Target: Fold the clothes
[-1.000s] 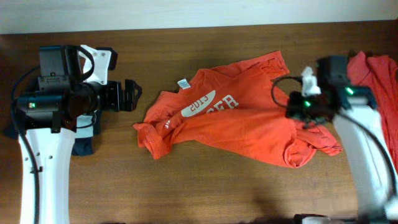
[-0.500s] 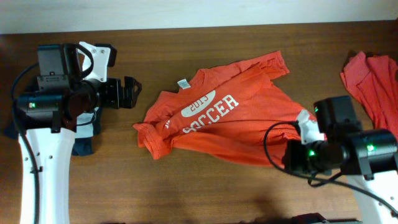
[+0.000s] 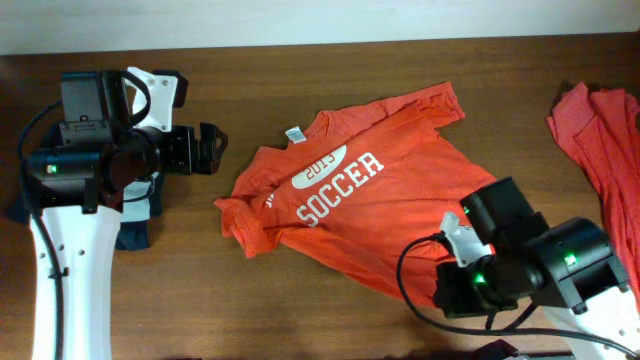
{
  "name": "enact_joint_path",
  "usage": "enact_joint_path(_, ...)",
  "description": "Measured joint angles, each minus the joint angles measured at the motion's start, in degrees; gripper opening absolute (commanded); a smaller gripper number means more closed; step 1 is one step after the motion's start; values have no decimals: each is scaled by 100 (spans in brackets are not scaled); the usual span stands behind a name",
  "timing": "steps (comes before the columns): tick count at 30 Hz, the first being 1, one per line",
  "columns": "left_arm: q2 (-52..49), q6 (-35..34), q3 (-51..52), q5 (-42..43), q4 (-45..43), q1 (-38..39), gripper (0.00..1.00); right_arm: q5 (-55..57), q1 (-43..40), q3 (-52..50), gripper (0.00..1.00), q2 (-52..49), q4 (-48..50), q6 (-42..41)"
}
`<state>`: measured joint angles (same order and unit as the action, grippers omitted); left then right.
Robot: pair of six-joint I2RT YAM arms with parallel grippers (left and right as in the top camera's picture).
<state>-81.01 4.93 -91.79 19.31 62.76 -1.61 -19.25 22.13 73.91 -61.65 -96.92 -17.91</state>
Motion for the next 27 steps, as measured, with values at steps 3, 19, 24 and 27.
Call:
enact_joint_path(3, 0, 0, 0, 0, -9, 0, 99, -37, 92, 0, 9, -4, 96, -79)
enact_joint_path(19, -1237, 588, 0, 13, -973, 876, 99, 852, 107, -11, 46, -35, 1725, -616)
enact_joint_path(24, -2315, 922, 0, -282, -1550, 1449, 99, 1305, 107, -11, 47, -210, 2487, -922)
enact_joint_path(27, -2970, 1080, 0, -586, -1923, 1624, 99, 1414, 107, -11, 47, -356, 2494, -999)
